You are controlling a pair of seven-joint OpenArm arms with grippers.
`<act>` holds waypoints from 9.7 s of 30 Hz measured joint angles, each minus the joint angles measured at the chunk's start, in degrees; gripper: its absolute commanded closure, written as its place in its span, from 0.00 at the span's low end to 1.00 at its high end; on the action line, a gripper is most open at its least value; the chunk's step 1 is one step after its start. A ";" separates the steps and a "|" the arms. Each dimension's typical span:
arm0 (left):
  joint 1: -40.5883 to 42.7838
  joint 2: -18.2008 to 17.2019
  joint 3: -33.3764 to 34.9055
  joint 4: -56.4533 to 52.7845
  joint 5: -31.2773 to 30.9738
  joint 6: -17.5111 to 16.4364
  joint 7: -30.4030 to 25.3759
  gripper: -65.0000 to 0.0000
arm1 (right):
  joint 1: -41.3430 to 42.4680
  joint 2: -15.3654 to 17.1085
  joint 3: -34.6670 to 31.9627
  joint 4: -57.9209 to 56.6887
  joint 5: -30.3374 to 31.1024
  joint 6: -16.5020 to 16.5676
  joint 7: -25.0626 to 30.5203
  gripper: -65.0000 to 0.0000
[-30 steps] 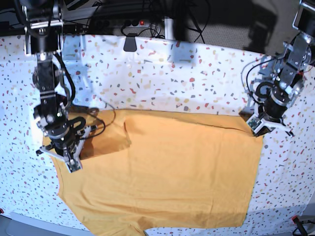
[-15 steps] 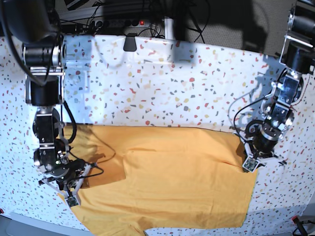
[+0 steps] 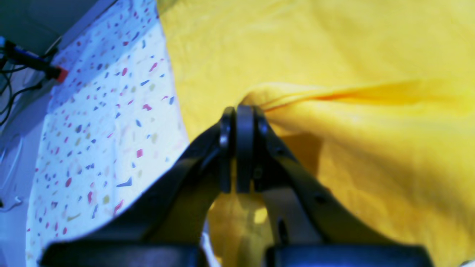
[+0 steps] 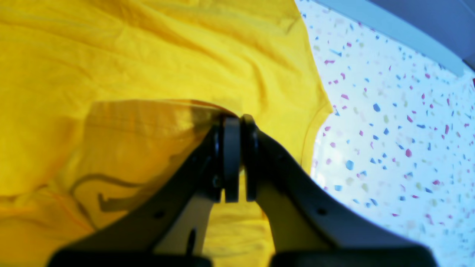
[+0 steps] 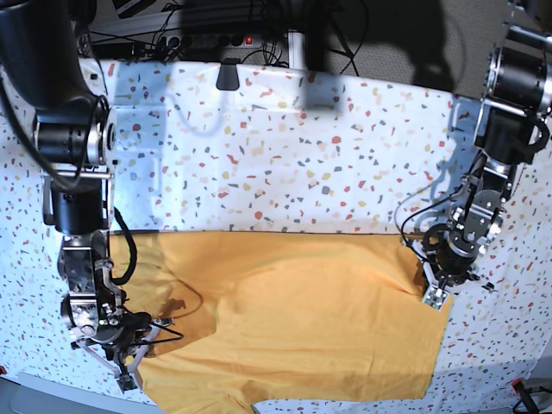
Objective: Fold the T-shirt properly
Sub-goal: 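Lift the shoulder edges and pull them toward the hem with both grippers, then lay the folded shoulder edge down and open both grippers, then drag the shirt back toward the robot with both grippers, then release the shirt and move both grippers toward the shirt's side edges, then grasp the side edge near the hem with the left gripper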
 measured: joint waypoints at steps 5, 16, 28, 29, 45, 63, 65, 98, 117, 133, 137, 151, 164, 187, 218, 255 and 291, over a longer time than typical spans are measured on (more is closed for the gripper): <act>-0.83 0.02 -0.07 0.00 -0.02 0.15 -0.31 1.00 | 1.07 -0.02 0.02 -0.87 0.09 -0.44 0.79 1.00; -0.37 0.02 -0.07 0.00 0.00 4.57 1.44 1.00 | 1.03 -0.02 0.02 -1.09 -4.00 -3.91 1.14 1.00; -0.37 -0.04 -0.07 0.00 -0.04 8.09 3.19 1.00 | 1.03 -0.02 0.02 -1.09 -3.96 -9.07 -0.24 1.00; -0.37 -0.11 -0.07 0.00 -0.04 8.09 3.17 1.00 | 1.03 -0.02 0.02 -1.09 -3.96 -9.07 -0.22 1.00; -0.37 -0.15 -0.07 0.00 -0.04 8.09 3.17 1.00 | 1.03 -0.02 0.02 -1.09 -3.96 -9.20 6.27 0.35; -0.39 -0.15 -0.07 0.00 -0.28 13.49 1.60 0.61 | 1.01 -0.02 0.02 -1.09 0.72 -9.20 6.27 0.35; -0.46 -0.20 -0.07 0.00 -0.37 14.64 1.27 0.61 | 0.85 -0.02 0.02 -1.09 0.76 -9.09 6.27 0.35; -1.31 6.97 -0.39 -6.54 -25.79 -1.46 15.04 0.61 | -10.62 1.18 0.24 -13.55 6.45 -8.33 12.22 0.36; 14.56 1.05 -0.48 22.88 -26.27 0.13 31.36 0.62 | -29.62 7.13 0.24 16.44 16.83 -3.32 -2.84 0.36; 30.32 -5.25 -0.79 40.52 -25.22 5.86 32.00 0.62 | -47.67 8.00 0.42 35.47 17.07 -3.63 -4.57 0.36; 34.16 -5.40 -0.85 44.85 -24.57 7.61 33.16 0.62 | -52.13 8.11 0.83 38.80 16.92 -3.80 -4.55 0.36; 46.12 -5.25 -0.37 60.00 -15.61 13.20 39.01 0.62 | -69.85 7.91 12.79 51.54 17.49 -3.39 -6.05 0.36; 48.46 -3.06 -0.37 61.68 -14.49 13.05 40.48 0.62 | -73.75 9.07 15.15 53.00 17.51 -3.39 -6.93 0.36; 50.42 1.44 -0.55 62.27 -9.77 15.17 41.40 0.62 | -77.72 9.73 15.32 57.55 16.83 -3.37 -10.40 0.36; 50.86 1.62 -0.37 69.90 -2.71 15.80 48.00 0.62 | -77.72 10.67 15.85 57.55 16.63 -3.37 -10.54 0.36; 43.36 1.62 -0.37 69.90 5.42 15.43 47.50 0.62 | -67.54 13.20 16.11 71.89 15.82 -3.02 -13.79 0.36; 10.51 -2.25 -0.09 61.13 -2.29 14.25 41.31 0.62 | -54.51 13.18 16.11 71.91 26.03 -2.99 -16.94 0.36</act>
